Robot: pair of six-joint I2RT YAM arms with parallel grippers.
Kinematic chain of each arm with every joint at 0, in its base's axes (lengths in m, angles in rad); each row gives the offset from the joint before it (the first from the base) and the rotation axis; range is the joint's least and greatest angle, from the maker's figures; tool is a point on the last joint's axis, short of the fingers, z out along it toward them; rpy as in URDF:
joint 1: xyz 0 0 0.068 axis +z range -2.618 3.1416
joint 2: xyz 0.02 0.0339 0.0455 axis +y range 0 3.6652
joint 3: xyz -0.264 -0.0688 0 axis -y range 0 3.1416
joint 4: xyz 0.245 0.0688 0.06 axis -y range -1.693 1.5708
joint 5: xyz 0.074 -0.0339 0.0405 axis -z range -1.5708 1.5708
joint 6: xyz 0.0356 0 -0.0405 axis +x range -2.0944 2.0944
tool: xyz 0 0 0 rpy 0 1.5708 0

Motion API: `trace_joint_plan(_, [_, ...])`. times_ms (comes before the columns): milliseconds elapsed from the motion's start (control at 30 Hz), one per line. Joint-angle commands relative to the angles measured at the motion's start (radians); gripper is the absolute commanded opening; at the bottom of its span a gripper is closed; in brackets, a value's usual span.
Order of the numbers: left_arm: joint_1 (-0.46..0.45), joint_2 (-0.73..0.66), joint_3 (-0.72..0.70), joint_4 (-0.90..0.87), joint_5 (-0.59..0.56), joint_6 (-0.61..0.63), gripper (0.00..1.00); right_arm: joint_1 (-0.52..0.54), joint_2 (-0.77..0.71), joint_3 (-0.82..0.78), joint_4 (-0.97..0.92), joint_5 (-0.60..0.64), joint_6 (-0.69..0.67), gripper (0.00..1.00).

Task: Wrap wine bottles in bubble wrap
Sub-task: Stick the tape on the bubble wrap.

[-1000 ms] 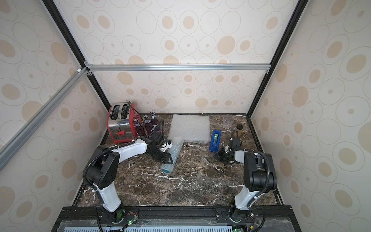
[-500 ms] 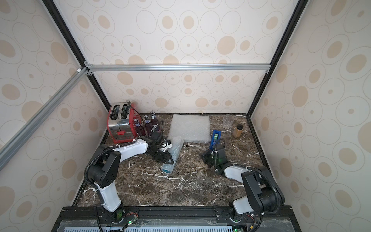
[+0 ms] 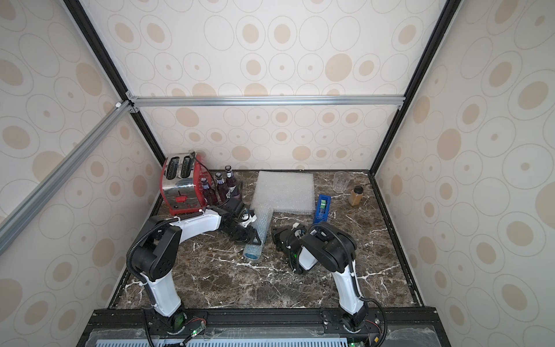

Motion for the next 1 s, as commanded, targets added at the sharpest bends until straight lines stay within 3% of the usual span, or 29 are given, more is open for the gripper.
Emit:
trace_joint_plan(0, [-0.013,0.044,-0.043,-0.025,-0.048,-0.007,0.57,0.019,-0.012,0.01,0.129,0.059,0.078,0.0])
trace_joint_plan(267, [-0.013,0.047,-0.043,-0.022,-0.048,-0.01,0.56,0.017,-0.168,-0.037,0.084,0.073,-0.02,0.0])
trace_joint_plan(467, [-0.013,0.041,-0.051,-0.006,-0.036,-0.041,0.56,0.029,-0.143,0.014,0.094,0.019,-0.02,0.0])
trace_joint_plan(967, [-0.01,0.016,-0.069,0.016,-0.03,-0.055,0.56,0.071,-0.08,-0.025,0.046,0.06,-0.011,0.0])
